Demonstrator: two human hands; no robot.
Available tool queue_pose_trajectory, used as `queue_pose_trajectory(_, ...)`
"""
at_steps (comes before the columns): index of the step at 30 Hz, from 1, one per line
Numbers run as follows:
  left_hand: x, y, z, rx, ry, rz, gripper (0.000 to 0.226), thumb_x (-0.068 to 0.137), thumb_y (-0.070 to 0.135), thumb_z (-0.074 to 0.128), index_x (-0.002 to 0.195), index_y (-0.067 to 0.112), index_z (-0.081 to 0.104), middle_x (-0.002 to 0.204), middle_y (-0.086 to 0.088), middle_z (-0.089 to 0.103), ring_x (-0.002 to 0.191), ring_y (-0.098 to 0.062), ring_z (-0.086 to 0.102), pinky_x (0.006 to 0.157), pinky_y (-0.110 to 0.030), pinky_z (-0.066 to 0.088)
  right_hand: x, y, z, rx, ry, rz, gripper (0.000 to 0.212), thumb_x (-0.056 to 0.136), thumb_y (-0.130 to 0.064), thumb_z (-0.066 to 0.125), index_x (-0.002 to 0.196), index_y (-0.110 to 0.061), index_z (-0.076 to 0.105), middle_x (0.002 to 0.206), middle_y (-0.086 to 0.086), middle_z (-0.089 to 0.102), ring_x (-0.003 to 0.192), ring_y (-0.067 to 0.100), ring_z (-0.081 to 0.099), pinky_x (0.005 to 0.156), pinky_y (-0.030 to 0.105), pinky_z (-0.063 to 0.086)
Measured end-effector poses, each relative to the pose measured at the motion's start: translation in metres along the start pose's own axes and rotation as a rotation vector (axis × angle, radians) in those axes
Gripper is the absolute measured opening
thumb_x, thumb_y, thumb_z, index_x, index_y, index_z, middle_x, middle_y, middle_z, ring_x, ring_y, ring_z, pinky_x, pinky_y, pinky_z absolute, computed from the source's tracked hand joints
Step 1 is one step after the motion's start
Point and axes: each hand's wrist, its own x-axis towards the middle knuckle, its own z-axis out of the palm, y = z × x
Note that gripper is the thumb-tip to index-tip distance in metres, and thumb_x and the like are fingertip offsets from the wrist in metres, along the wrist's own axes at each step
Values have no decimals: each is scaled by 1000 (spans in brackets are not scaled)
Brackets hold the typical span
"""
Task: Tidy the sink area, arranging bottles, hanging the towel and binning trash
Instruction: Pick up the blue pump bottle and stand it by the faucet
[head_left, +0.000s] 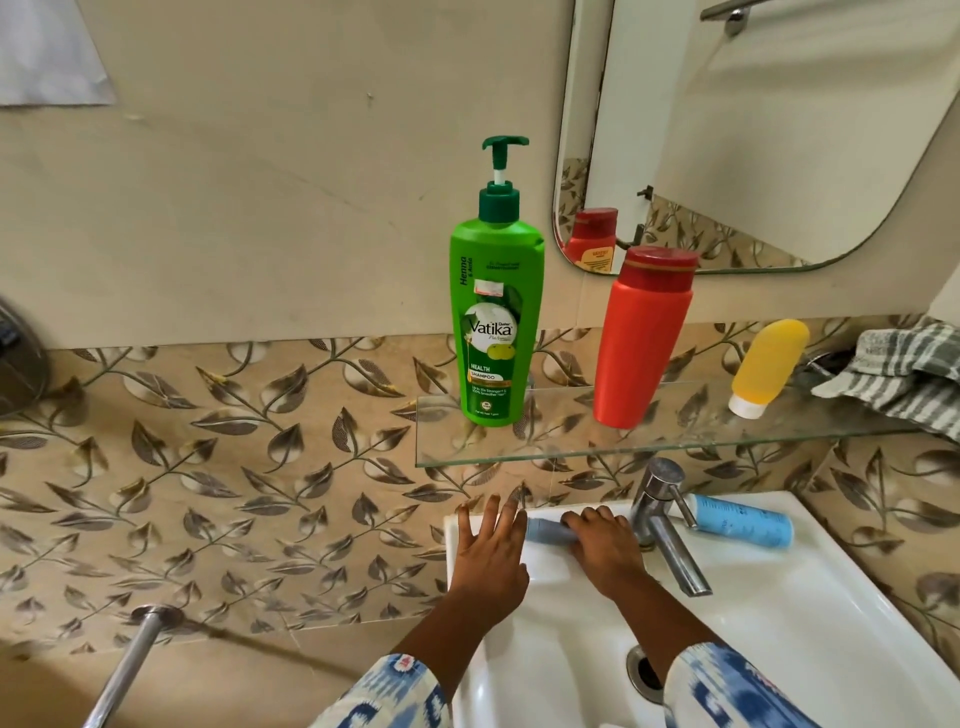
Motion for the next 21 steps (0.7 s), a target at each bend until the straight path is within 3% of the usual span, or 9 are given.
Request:
queue_pose_trajectory(7,-3,4,-2,-40,15,-31,65,92,36,38,149,17,12,159,-6,9,147,-26,-2,114,-57,-8,4,6,-31,119,-20,20,38,94,-26,47,131,-19,39,135,9,48,118,29,53,94,38,44)
queue_pose_trajectory(13,-6,4,0,-62,22,-43,62,92,37,38,148,18,16,158,-4,10,147,-25,-2,114,-58,-7,7,-2,-48,177,-10,-16,38,91,-20,51,128,-19,42,134,9,43,111,32,55,88,36,44)
queue_pose_trajectory(21,-9,3,-1,-68,-1,-31,61,93,36,37,148,19,15,159,-4,9,147,-26,-3,114,-58,-7,6,-16,-46,83,-13,6,46,93,-22,48,137,-24,34,139,7,43,123,29,47,95,41,44)
